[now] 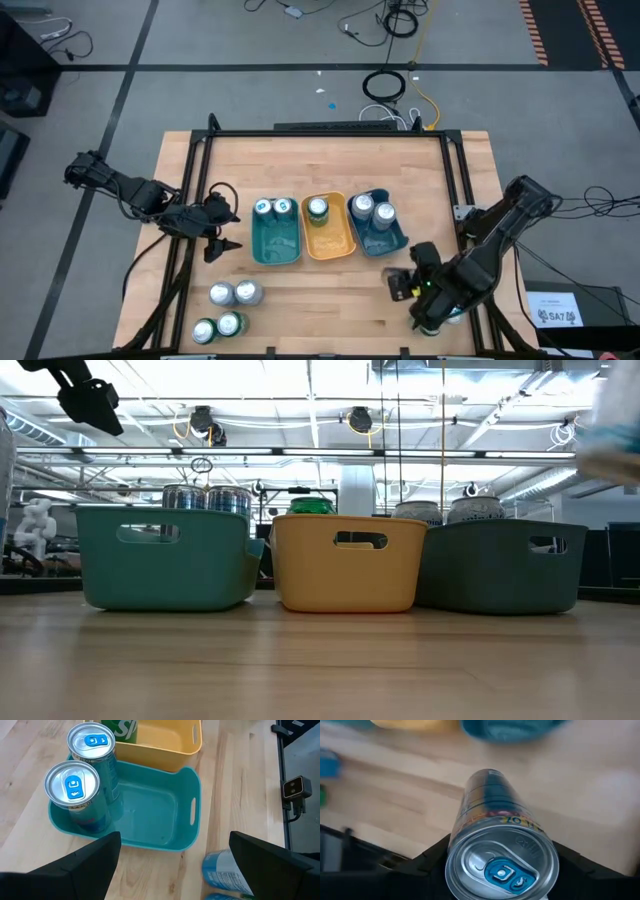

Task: Sort soda cans
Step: Move the white and blue soda can to the center

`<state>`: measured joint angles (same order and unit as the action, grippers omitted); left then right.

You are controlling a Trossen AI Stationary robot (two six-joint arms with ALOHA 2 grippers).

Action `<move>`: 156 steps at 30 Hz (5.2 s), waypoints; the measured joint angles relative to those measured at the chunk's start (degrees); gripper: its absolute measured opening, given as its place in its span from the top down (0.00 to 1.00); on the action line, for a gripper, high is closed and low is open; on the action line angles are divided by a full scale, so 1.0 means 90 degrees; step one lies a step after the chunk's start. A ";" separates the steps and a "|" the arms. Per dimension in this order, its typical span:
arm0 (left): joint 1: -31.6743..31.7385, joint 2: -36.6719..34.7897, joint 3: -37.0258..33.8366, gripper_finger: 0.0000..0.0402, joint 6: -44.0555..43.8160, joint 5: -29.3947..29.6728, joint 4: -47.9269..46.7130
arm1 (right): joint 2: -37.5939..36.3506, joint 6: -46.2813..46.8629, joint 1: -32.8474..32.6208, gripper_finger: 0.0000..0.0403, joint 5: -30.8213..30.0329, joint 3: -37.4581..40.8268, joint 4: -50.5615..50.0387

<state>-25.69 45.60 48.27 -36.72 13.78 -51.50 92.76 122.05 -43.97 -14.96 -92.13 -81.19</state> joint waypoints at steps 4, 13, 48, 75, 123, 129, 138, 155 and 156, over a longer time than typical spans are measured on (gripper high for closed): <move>0.0000 0.0000 0.0000 0.05 0.0001 0.0000 0.0002 | 0.0332 -0.0574 0.0364 0.45 -0.0359 -0.0711 -0.0314; 0.0001 0.0002 0.0000 0.05 0.0015 0.0000 -0.0003 | 0.1802 -0.3102 0.1363 0.45 -0.0365 -0.3166 -0.0570; 0.0002 0.0000 0.0002 0.05 0.0125 0.0000 -0.0003 | 0.4239 -0.4295 0.2273 0.43 0.2142 -0.4523 -0.0644; 0.0002 0.0000 0.0002 0.05 0.0175 -0.0002 -0.0006 | 0.4275 -0.4016 0.2205 0.35 0.1642 -0.4045 -0.0920; 0.0002 0.0000 0.0002 0.05 0.0178 0.0029 -0.0003 | 0.2796 -0.3861 0.1294 0.26 -0.0836 -0.4047 -0.0976; 0.0000 0.0002 0.0002 0.05 0.0176 0.0049 -0.0002 | 0.2796 -0.4278 0.1307 0.10 -0.0800 -0.4047 -0.0977; 0.0001 0.0002 0.0002 0.05 0.0176 0.0049 0.0000 | 0.2796 -0.3982 0.1292 0.01 -0.0616 -0.4047 -0.0849; 0.0005 0.0002 0.0002 0.05 0.0176 0.0220 -0.0001 | 0.2430 -0.2207 0.0992 0.03 0.0397 -0.2832 -0.0978; 0.0005 0.0002 0.0002 0.05 0.0176 0.0244 -0.0001 | 0.2279 -0.2011 0.0951 0.03 0.0553 -0.2489 -0.0978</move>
<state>-25.65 45.63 48.29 -35.14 15.98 -51.51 113.28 103.95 -35.41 -9.98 -114.53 -90.00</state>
